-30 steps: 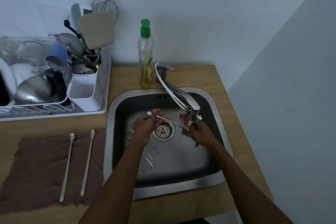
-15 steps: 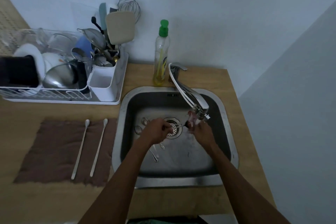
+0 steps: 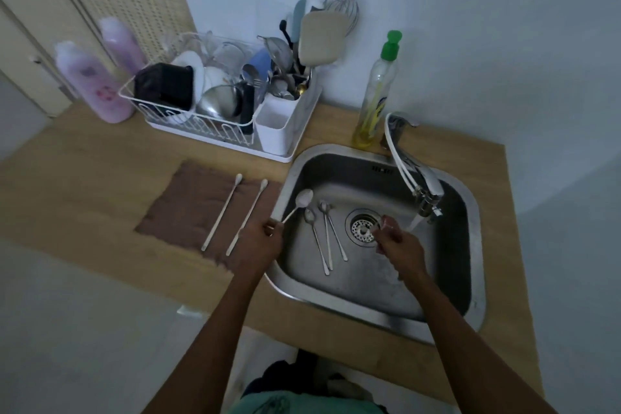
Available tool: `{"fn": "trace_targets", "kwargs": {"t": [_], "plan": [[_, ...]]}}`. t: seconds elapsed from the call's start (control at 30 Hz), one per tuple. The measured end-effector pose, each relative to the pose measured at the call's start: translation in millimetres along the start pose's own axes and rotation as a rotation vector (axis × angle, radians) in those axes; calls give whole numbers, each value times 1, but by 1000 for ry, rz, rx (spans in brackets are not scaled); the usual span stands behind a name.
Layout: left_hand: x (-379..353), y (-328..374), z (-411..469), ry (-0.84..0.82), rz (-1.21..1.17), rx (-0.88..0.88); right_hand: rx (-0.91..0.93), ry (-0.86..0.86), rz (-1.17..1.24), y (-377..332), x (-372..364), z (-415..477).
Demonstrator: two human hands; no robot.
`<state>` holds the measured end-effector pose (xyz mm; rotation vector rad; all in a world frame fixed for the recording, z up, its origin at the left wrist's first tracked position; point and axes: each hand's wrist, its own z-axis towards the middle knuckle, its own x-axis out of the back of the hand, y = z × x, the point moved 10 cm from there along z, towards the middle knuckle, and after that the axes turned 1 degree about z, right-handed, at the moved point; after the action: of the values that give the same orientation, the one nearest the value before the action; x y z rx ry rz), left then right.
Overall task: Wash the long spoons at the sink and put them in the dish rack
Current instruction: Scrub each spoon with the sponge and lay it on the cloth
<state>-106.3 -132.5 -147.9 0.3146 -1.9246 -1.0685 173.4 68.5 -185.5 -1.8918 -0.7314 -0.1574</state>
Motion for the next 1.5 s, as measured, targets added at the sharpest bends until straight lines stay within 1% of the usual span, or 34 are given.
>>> {"fn": "trace_targets", "kwargs": {"t": [0.07,0.13,0.23,0.33,0.43,0.57,0.63,0.7,0.77,0.8,0.87,0.9,0.97,1.03,1.1,1.27,1.37,1.43,1.5], "plan": [[30,-12,-1,140,0,76,14,-3,20,-4,-1,-3],[58,-21,-3,262,-49,129,23,-11,58,-3,-1,-3],[85,-34,7,380,2,154,-14,-16,129,5,5,0],[87,-44,21,370,71,172,-64,-38,195,14,9,2],[80,-41,29,314,164,139,-97,-56,227,23,13,7],[81,-33,35,295,280,94,-118,-52,265,25,20,9],[83,-29,38,294,361,83,-144,-49,365,24,21,9],[83,-27,41,284,448,78,-176,-70,514,23,18,12],[82,-20,41,299,475,64,-210,-73,648,22,15,17],[80,-11,40,315,462,32,-239,-62,701,23,14,18],[62,18,33,328,366,-117,-292,-66,841,27,8,21],[45,32,30,297,308,-204,-308,-68,902,29,5,22],[-7,53,32,118,305,-280,-342,-69,993,31,-2,21],[-63,52,39,-75,322,-232,-389,-57,1034,41,-10,23],[-103,45,45,-177,301,-162,-451,-35,1059,55,-15,26],[-157,2,65,-250,217,36,-475,-87,1262,72,-31,28],[-176,-22,79,-245,202,95,-468,-85,1455,78,-35,28],[-184,-30,84,-232,223,112,-441,-75,1484,77,-34,31],[-179,-23,84,-204,230,125,-430,-82,1448,65,-34,33]]}}
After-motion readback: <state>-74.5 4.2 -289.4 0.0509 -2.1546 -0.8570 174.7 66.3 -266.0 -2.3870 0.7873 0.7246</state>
